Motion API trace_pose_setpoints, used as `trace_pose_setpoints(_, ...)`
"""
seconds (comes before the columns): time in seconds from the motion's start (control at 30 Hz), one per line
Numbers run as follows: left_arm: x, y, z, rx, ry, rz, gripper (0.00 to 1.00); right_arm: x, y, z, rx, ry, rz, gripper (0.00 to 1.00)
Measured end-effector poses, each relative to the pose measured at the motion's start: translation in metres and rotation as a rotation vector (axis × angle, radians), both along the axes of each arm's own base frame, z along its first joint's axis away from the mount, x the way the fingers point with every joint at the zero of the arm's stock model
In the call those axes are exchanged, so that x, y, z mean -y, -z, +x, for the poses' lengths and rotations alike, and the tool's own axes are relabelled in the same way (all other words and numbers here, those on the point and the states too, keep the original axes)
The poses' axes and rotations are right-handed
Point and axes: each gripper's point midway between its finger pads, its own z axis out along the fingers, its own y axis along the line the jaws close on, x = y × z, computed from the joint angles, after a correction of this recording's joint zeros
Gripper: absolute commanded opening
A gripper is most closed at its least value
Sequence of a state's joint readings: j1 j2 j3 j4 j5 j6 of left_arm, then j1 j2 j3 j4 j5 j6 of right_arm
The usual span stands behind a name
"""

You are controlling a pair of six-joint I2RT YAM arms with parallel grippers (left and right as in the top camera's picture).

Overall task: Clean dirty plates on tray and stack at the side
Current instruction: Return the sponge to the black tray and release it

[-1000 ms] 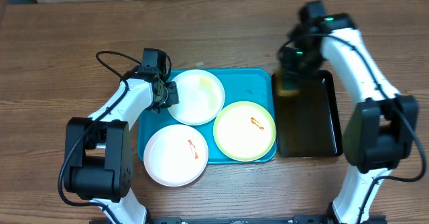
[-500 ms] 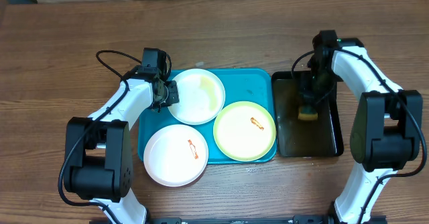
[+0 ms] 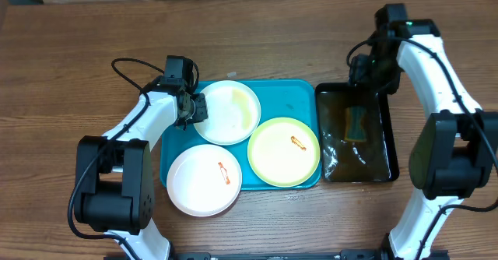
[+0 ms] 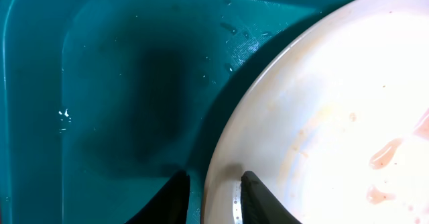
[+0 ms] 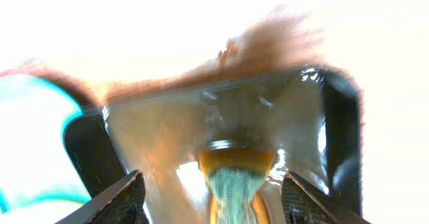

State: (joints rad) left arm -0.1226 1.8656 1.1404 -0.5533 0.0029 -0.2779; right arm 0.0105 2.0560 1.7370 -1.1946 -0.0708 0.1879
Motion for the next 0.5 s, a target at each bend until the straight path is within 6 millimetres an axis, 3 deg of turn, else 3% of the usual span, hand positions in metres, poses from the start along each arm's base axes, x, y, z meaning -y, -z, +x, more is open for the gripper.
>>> trace_pose_setpoints(0.17,0.000,0.001,-0.002,-0.010,0.000,0.001,0.24,0.039,-0.001,0.003,0.010,0.122,0.003,0.75)
trace_pose_setpoints(0.23,0.000,0.001,-0.005,-0.020,0.000,0.003,0.24,0.054,-0.001,0.001,0.007,0.161,0.003,0.85)
trace_pose_setpoints(0.27,-0.001,0.002,-0.006,-0.023,0.000,0.003,0.24,0.060,-0.001,0.000,0.003,0.179,0.003,0.97)
trace_pose_setpoints(0.3,-0.001,0.002,-0.006,-0.025,0.000,0.003,0.24,0.066,-0.001,0.000,0.003,0.195,0.002,1.00)
trace_pose_setpoints(0.5,-0.001,0.002,-0.006,-0.027,0.000,0.003,0.23,0.080,0.000,-0.003,0.000,0.234,-0.002,1.00)
